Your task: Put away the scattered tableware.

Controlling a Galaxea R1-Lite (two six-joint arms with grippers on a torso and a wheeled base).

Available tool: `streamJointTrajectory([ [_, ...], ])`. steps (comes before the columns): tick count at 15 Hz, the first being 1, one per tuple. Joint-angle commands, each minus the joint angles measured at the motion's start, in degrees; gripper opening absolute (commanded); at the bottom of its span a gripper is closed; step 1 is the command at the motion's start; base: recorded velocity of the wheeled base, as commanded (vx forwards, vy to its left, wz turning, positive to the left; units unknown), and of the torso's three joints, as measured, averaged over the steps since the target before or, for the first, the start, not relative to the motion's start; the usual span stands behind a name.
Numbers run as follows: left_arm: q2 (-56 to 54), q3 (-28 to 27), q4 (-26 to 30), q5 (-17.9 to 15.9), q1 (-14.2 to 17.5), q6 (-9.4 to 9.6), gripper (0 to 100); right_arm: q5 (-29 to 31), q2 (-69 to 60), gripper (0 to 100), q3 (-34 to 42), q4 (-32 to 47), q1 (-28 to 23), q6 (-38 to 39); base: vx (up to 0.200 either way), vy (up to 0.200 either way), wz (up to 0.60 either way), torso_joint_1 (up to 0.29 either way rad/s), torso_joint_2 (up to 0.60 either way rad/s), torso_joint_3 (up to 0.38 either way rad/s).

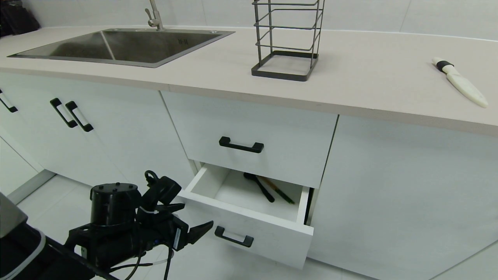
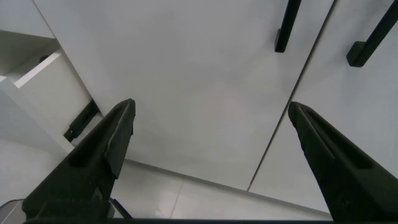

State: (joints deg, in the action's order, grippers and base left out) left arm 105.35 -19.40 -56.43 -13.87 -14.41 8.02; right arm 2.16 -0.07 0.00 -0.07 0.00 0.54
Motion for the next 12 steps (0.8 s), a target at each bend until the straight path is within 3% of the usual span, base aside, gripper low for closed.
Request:
streamJointTrajectory([
  [1, 0.65, -2.58, -0.26, -0.01, 0.08, -0.46, 100, 0.04, 0.07, 100, 0.0, -0.01, 0.0, -0.01, 0.0, 0.0, 0.0, 0.0, 0.0, 0.0],
  [7, 4.6, -7.41, -2.1, -0.01, 0.17, -0.9, 100, -0.05, 0.07, 100, 0.0, -0.01, 0.0, -0.01, 0.0, 0.0, 0.0, 0.0, 0.0, 0.0],
  [10, 7.06, -9.17, -6.68, -0.01, 0.26, -3.45, 100, -0.05, 0.07, 100, 0.0, -0.01, 0.0, -0.01, 0.0, 0.0, 0.0, 0.0, 0.0, 0.0],
  [12, 7.68, -9.17, -7.91, -0.01, 0.26, -4.15, 100, 0.04, 0.07, 100, 0.0, -0.01, 0.0, 0.08, 0.0, 0.0, 0.0, 0.0, 0.0, 0.0],
])
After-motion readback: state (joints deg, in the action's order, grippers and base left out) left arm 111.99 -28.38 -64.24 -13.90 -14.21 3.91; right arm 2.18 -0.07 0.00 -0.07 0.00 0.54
